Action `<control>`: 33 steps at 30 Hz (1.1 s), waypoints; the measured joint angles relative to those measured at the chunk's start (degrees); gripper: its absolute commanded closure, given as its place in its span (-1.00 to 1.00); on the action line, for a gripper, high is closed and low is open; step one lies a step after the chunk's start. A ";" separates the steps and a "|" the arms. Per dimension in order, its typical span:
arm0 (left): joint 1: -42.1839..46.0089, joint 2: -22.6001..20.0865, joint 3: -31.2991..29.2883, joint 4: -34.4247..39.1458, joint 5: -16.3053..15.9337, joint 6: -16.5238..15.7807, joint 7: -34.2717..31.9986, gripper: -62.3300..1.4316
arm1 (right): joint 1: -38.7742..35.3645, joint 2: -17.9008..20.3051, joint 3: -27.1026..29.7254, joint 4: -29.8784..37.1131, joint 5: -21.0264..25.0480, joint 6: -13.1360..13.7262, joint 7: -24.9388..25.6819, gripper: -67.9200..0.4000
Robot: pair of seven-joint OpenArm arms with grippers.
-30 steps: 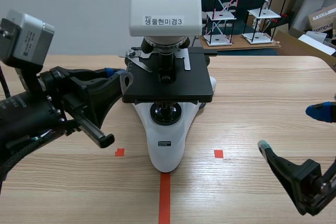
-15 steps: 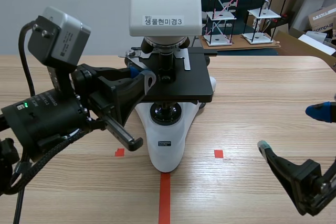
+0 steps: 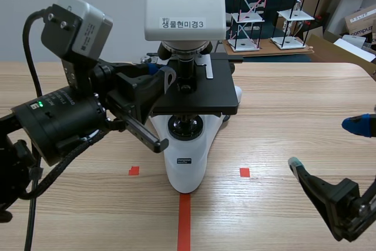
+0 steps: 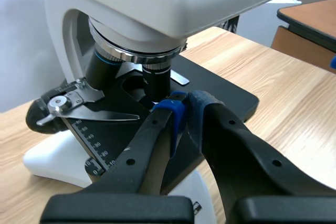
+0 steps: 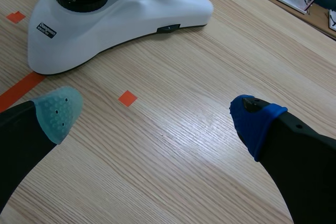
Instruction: Point at the objective lens
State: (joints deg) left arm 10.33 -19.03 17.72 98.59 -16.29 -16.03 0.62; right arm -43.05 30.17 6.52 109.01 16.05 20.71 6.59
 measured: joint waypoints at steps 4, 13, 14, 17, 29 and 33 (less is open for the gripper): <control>-1.55 0.66 0.04 -4.42 -0.02 0.09 0.02 0.91 | 0.00 -0.02 0.00 0.00 0.00 0.00 0.17 -0.82; -4.13 0.79 2.40 -8.02 -0.24 0.39 -0.81 0.91 | 0.00 -0.02 0.00 0.00 0.00 0.00 0.39 -0.82; -4.13 0.81 2.40 -8.02 -0.24 0.39 -0.81 0.91 | 0.00 -0.02 0.00 0.00 0.00 0.00 0.37 -0.82; -4.13 1.16 2.40 -8.02 -0.31 0.39 -0.76 0.91 | 0.00 -0.02 0.00 0.00 0.00 0.00 0.39 -0.82; -4.13 1.75 2.36 -8.02 -1.90 -0.09 -0.42 0.91 | 0.00 -0.02 0.00 0.00 0.00 0.00 0.39 -0.82; -4.11 1.75 2.36 -8.02 -2.16 -0.11 -1.36 0.91 | 0.00 -0.02 0.00 0.00 0.00 0.00 0.39 -0.82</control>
State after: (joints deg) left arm 6.22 -17.28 20.08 90.56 -18.46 -16.14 -0.73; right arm -43.05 30.15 6.52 109.01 16.05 20.71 6.98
